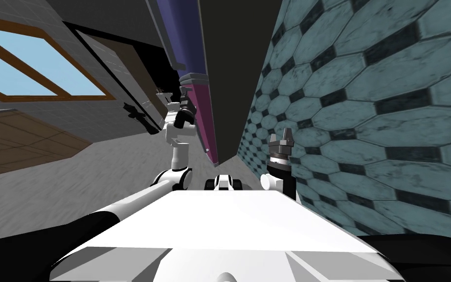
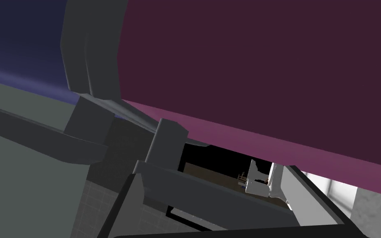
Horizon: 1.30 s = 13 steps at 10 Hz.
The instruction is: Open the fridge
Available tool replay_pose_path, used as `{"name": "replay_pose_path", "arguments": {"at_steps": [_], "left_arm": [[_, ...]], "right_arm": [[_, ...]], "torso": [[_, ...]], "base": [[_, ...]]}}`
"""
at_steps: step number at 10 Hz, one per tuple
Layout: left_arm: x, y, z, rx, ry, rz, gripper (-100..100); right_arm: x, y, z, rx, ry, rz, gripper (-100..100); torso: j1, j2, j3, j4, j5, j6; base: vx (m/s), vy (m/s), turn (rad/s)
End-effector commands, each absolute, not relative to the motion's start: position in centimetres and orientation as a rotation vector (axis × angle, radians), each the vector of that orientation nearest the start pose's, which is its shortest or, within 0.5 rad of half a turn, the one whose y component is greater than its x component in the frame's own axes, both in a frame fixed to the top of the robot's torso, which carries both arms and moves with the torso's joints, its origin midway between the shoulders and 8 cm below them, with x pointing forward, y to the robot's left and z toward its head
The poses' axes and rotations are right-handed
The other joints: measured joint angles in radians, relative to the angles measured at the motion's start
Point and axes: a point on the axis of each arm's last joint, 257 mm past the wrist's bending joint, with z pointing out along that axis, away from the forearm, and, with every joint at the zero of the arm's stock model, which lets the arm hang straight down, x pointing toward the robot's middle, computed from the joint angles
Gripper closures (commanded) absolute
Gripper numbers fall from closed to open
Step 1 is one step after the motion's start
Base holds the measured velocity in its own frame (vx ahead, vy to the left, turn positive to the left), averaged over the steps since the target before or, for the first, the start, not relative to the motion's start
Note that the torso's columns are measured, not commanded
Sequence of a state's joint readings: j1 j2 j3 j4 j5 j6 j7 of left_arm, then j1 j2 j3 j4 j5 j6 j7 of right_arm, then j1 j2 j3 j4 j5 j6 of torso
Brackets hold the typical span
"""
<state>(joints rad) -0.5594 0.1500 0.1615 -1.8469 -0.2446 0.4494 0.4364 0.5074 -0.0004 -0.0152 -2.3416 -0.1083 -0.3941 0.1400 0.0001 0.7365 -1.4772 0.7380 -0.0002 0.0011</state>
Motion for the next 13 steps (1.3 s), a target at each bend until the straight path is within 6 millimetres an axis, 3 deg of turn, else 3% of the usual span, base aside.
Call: {"name": "replay_pose_path", "arguments": {"at_steps": [1, 13], "left_arm": [[61.3, 27.4, 13.8, -1.088, 0.771, -1.388, -100], [64.4, 31.0, 17.6, -1.355, 0.683, -1.3, -100]], "right_arm": [[34.6, -29.6, 3.0, 0.708, 0.623, 1.218, 0], [34.6, -29.6, 3.0, 0.708, 0.623, 1.218, 0]], "torso": [[-0.002, 0.0, 0.0, 0.0, 0.0, 0.0], [-0.004, -0.005, -0.004, -0.001, -0.003, 0.005]], "base": [[0.038, -0.077, 0.076], [0.012, -0.07, 0.065]]}}
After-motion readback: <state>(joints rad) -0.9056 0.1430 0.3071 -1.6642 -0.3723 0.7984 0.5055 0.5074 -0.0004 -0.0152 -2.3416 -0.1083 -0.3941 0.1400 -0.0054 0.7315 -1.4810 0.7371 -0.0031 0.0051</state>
